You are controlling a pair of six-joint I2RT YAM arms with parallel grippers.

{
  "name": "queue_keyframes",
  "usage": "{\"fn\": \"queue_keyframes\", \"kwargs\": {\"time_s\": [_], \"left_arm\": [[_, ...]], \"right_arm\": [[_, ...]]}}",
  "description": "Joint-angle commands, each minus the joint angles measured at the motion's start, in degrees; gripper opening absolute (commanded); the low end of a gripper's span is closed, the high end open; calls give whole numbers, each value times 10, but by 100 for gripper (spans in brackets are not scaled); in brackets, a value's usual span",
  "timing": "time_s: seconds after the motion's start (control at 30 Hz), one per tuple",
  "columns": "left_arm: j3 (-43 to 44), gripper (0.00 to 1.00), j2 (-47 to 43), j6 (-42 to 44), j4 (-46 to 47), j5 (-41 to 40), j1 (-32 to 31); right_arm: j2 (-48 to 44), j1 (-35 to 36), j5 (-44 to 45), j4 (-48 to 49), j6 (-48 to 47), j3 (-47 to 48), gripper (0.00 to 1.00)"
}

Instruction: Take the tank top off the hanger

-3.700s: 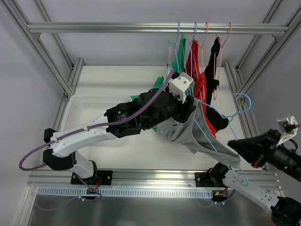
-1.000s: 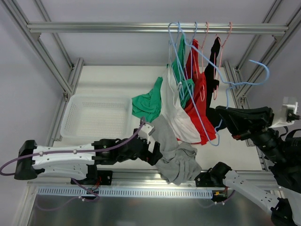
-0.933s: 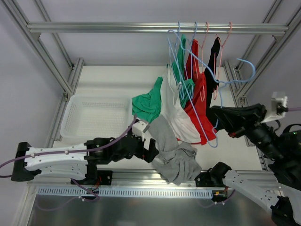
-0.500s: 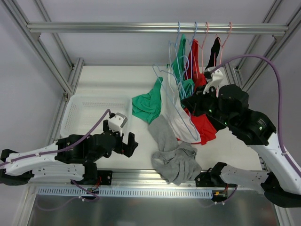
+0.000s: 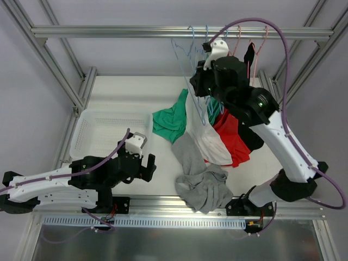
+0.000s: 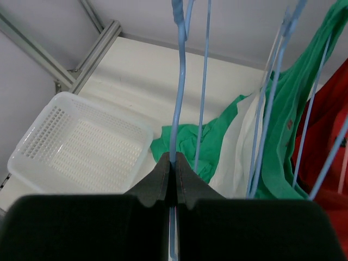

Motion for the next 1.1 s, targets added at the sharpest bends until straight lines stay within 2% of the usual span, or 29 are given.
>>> {"fn": "queue_keyframes", "kwargs": {"time_s": [0.0,0.13,0.3,0.53,0.7,0.83,0.93,0.97,1.0,1.03,1.07], "left_arm": [[-23,99,-31,-64,-6,-38,-5],[-55,99,-67,-105,-6,-33,-5],[-90,99,-96,-107,-7,-22,-5],[-126,99,-129,-125,-6,-7,-5],[-120,99,-121,-132,-4,-1,-5],[-100,99,-98,-127,0,-4,-5],[-84,99,-75,-122,2,-8,-5],[-80,99,-70,-122,4,-8,-5],[-73,99,-63,-122,5,-8,-5],[-69,99,-53,-121,6,-8,-5],[-65,99,-49,-120,9,-8,-5]], "right_arm": [[74,-10,26,21,-35,83,0],[135,-28,17,22,-19,158,0],[189,-50,8,30,-16,199,0],[217,-65,-3,35,0,195,0],[198,-64,-30,37,22,150,0],[168,-65,-37,55,26,101,12],[155,-65,-41,55,24,97,12],[153,-65,-46,55,23,96,17],[149,-65,-54,54,23,94,26],[145,-65,-55,55,24,91,49],[133,-65,-58,55,26,84,55]]}}
